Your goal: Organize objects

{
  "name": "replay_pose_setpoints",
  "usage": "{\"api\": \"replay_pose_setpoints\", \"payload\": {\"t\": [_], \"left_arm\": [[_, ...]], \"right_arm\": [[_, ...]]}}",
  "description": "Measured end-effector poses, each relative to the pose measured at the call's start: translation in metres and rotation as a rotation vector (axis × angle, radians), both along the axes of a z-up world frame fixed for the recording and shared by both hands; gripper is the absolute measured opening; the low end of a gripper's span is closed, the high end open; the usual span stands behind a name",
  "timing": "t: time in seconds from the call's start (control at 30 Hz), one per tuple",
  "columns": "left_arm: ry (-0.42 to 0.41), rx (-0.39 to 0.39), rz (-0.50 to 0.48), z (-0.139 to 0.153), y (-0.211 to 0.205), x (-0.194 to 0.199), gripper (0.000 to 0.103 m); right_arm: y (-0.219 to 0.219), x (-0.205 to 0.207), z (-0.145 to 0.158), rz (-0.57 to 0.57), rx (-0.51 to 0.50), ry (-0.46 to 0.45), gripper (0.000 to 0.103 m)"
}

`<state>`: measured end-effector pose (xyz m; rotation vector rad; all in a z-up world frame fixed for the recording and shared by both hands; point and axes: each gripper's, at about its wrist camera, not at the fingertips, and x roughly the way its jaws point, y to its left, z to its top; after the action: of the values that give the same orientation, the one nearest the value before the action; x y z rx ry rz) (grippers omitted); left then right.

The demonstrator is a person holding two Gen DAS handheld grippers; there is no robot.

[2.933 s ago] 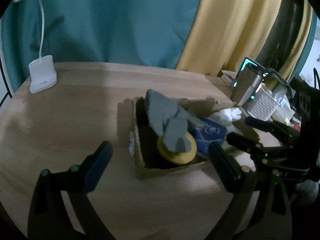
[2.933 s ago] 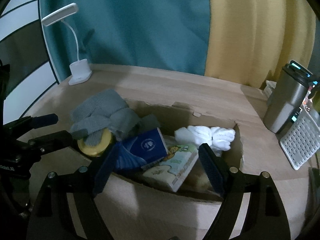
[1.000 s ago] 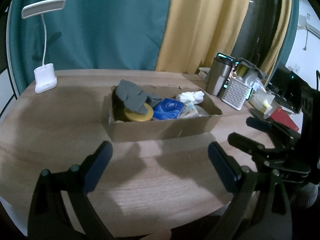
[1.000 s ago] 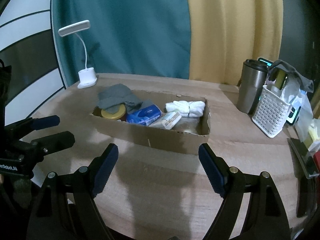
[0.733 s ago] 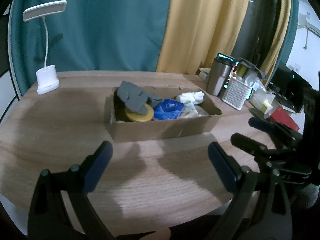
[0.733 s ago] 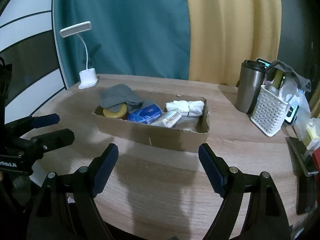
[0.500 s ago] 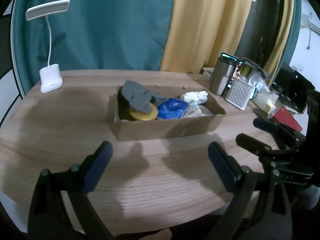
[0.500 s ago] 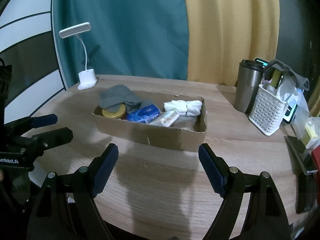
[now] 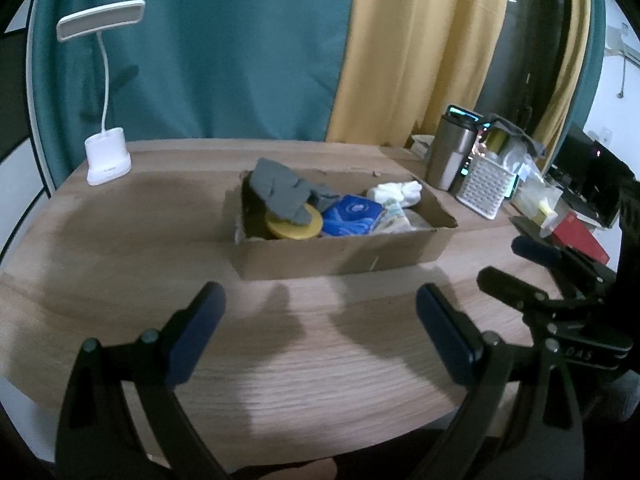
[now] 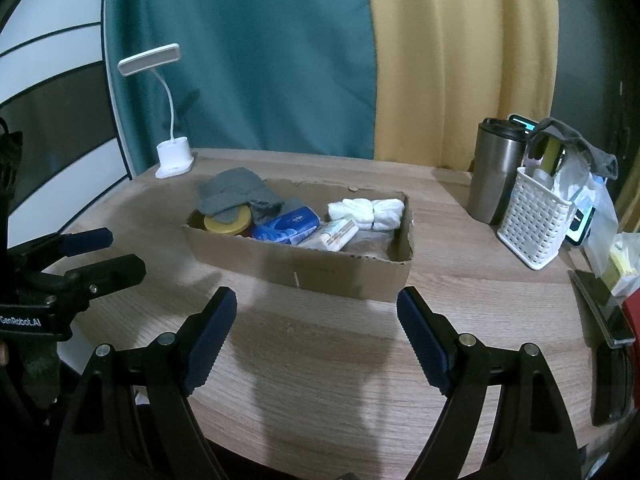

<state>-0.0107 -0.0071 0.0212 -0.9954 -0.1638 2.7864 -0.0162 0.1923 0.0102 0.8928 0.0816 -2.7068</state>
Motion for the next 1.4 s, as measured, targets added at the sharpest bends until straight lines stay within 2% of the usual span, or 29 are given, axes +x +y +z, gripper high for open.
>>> {"api": "replay_pose_setpoints", "payload": {"t": [1.4], "left_arm": [[-0.006, -0.003, 0.0, -0.0012, -0.0021, -0.0021, 0.097]], "right_arm": [[-0.0042, -0.0046, -0.0016, 0.0, 0.003, -0.018, 0.085]]}}
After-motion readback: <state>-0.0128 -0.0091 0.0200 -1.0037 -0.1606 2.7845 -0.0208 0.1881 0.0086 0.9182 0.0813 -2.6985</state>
